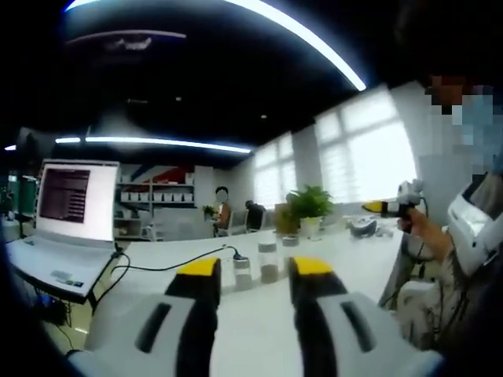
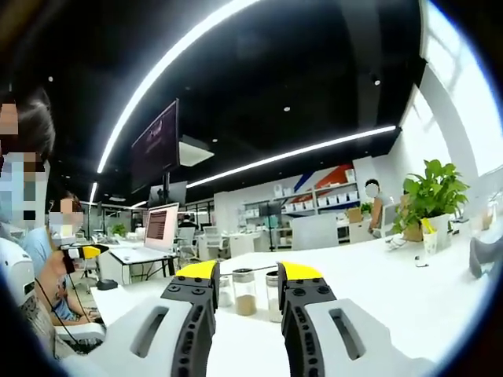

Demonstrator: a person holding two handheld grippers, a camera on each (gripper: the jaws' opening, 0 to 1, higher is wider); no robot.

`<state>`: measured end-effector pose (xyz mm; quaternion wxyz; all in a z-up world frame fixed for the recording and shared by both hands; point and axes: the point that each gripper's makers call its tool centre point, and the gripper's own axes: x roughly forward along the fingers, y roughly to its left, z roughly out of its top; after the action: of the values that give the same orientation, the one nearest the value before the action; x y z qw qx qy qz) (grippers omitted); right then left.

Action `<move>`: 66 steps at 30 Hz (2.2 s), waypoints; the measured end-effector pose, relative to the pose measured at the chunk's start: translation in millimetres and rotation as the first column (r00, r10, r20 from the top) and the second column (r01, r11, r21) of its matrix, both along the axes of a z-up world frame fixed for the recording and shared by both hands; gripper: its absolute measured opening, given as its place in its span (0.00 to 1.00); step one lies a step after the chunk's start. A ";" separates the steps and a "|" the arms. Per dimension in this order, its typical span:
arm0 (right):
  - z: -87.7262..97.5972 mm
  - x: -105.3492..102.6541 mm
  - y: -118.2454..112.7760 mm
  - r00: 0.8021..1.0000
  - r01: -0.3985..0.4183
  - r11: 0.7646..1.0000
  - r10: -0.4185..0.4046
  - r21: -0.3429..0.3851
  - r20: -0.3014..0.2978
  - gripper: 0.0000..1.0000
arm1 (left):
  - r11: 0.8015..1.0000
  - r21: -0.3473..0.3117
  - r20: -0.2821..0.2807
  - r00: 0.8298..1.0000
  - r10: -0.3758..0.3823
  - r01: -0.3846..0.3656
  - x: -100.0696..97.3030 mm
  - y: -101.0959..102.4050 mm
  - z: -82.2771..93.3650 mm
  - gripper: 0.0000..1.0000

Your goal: Rotate the seasoning bottle until the label or dispensing opening points toward the visible target arrow and the bottle remains upright within the marked orientation range

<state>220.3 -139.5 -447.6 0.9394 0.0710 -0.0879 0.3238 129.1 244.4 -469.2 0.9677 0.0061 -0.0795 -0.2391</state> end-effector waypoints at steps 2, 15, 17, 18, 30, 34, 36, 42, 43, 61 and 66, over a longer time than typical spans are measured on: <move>0.5 0.5 0.0 1.000 0.003 1.000 -0.003 -0.003 0.004 0.29 | 1.000 0.001 0.000 1.000 -0.001 0.001 0.1 -0.1 0.0 0.35; 13.3 12.9 -5.8 1.000 0.022 0.999 -0.022 0.023 0.015 0.28 | 1.000 0.010 -0.013 1.000 -0.021 0.021 5.1 -10.3 -3.4 0.35; 13.8 12.5 -5.2 1.000 0.020 1.000 -0.021 0.020 0.019 0.28 | 0.999 0.017 -0.020 0.999 -0.032 0.033 5.1 -14.8 -5.1 0.35; 13.4 12.2 -5.3 1.000 0.021 1.000 -0.021 0.020 0.020 0.28 | 0.999 0.020 -0.021 0.999 -0.034 0.035 5.0 -16.4 -5.5 0.35; -2.5 25.1 13.6 1.000 -0.022 1.000 0.022 -0.014 -0.014 0.26 | 0.999 0.022 0.001 1.000 -0.024 0.024 -0.6 -15.0 4.8 0.36; 0.5 36.1 34.1 0.999 -0.046 0.999 0.046 -0.015 -0.003 0.26 | 0.999 0.029 0.027 0.999 -0.023 0.022 -5.6 -14.0 10.4 0.36; 1.4 44.0 45.4 0.998 -0.060 0.998 0.060 -0.011 0.001 0.26 | 1.000 0.014 0.029 0.999 -0.020 0.019 -6.6 -11.1 10.2 0.36; 0.4 72.1 84.3 0.994 -0.108 0.993 0.108 -0.043 0.006 0.29 | 1.000 0.011 0.000 1.000 0.014 -0.014 -18.4 -8.6 -2.1 0.36; 0.0 75.6 87.4 0.994 -0.111 0.993 0.111 -0.045 0.005 0.30 | 1.000 0.015 0.001 1.000 0.023 -0.023 -21.6 -7.9 -2.4 0.36; -46.3 162.1 162.2 0.983 -0.140 0.979 0.120 -0.147 -0.137 0.43 | 0.984 0.033 0.070 0.982 0.175 -0.178 -62.9 16.1 25.7 0.37; -61.3 178.8 189.0 0.979 -0.152 0.967 0.118 -0.206 -0.165 0.44 | 0.979 0.026 0.072 0.978 0.198 -0.200 -70.2 24.0 22.5 0.36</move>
<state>399.1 49.5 -508.9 0.9211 -0.0021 0.0247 0.3885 58.9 268.4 -446.7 0.9832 0.0383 -0.1079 -0.1421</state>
